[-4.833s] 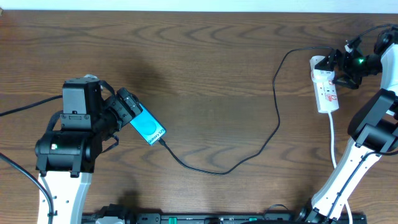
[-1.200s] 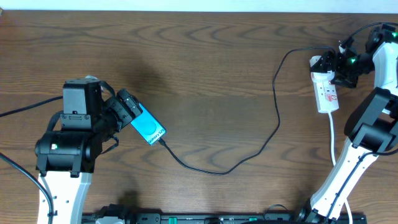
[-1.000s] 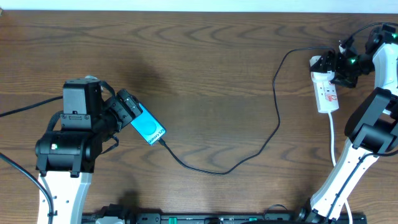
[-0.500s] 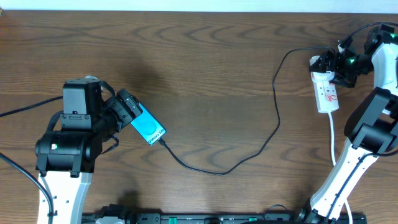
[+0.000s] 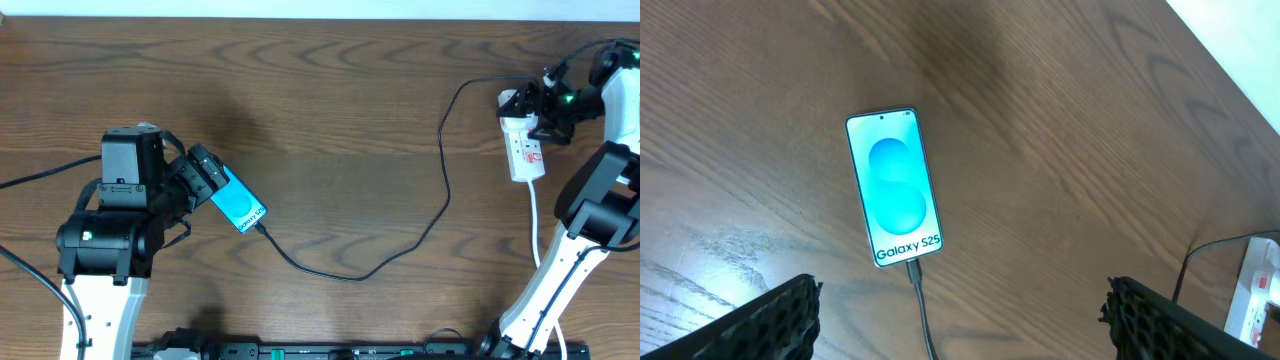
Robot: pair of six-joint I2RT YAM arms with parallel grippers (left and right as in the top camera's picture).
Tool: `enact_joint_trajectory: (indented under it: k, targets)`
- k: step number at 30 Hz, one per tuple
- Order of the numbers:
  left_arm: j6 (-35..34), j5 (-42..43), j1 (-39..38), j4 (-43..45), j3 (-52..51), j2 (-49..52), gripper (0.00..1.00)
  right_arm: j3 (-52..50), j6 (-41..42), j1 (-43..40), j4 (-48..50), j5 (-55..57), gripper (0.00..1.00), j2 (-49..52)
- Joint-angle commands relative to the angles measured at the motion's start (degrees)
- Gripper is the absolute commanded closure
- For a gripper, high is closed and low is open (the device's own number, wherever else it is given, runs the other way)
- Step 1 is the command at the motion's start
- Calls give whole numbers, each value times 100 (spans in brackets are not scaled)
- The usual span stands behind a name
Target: Plug charger to phone and switch on socket
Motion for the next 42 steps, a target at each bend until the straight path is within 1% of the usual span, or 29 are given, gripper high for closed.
enact_joint_trajectory:
  k: [1,7,12,15,18,25,42]
  targets:
    - [103,-55,28,-2,133,-46,9,238,68,-363,-125,-247,1,-680]
    - [98,-55,28,4,133,-48,9,238,-24,-560,-546,-33,1,-1606]
    - [101,-55,28,4,133,-46,9,238,2,-422,-881,470,1,-2411]
    - [101,-55,28,2,133,-46,9,238,168,-304,-918,754,1,-2844]
    - [101,-55,28,2,133,-46,9,238,179,-221,-964,787,1,-3130]
    - [101,-55,28,2,133,-46,9,236,177,-199,-1108,804,1,-3224]
    - [101,-55,28,2,133,-46,9,236,175,-199,-1108,802,1,-3224]
